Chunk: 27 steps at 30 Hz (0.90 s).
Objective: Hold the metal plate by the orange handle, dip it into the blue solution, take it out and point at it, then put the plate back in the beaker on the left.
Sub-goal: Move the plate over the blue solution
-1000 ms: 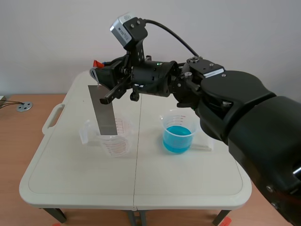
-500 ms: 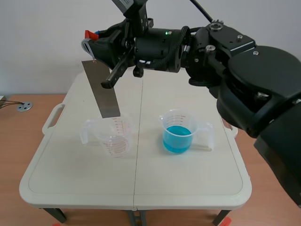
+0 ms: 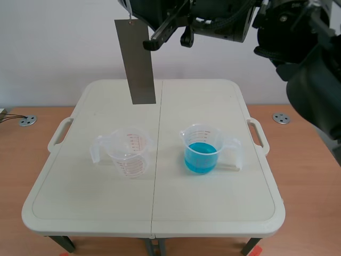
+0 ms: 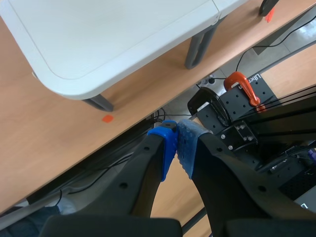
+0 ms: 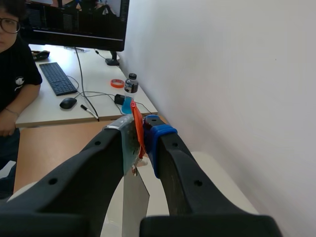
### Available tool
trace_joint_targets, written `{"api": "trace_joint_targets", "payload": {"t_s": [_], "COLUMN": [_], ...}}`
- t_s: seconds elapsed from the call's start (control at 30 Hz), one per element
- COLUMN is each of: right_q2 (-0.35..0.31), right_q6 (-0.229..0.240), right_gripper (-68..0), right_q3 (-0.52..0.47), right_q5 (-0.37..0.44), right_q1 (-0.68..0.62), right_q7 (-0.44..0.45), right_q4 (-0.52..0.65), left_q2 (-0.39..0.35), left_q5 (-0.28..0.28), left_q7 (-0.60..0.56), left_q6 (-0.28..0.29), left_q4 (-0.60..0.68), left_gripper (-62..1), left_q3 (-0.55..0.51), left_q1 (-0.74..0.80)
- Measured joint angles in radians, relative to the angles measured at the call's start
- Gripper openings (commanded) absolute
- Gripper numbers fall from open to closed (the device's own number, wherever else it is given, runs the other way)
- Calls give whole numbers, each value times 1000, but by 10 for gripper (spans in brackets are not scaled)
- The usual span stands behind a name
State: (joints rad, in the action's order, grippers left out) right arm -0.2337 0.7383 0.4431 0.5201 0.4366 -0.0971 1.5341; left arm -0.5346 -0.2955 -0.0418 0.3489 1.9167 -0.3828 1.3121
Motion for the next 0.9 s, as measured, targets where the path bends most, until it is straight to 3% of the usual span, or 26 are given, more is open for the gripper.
{"api": "trace_joint_targets", "payload": {"t_s": [0.37,0.77,0.9], "right_q2": [-95,-130,-147], "right_q6": [1,0,0], "right_gripper": [-662,-662,-662], "right_q3": [-109,-208,-232], "right_q5": [102,130,132], "right_q1": [-4,-123,-156], "right_q7": [-73,-88,-97], "right_q4": [3,7,53], "left_q2": [0,0,0], "left_q5": [0,0,0], "left_q7": [-1,1,16], "left_q6": [2,3,3], "left_q4": [0,0,-7], "left_gripper": [-591,-591,-591], "left_q3": [0,4,62], "left_q1": [-56,-454,-604]}}
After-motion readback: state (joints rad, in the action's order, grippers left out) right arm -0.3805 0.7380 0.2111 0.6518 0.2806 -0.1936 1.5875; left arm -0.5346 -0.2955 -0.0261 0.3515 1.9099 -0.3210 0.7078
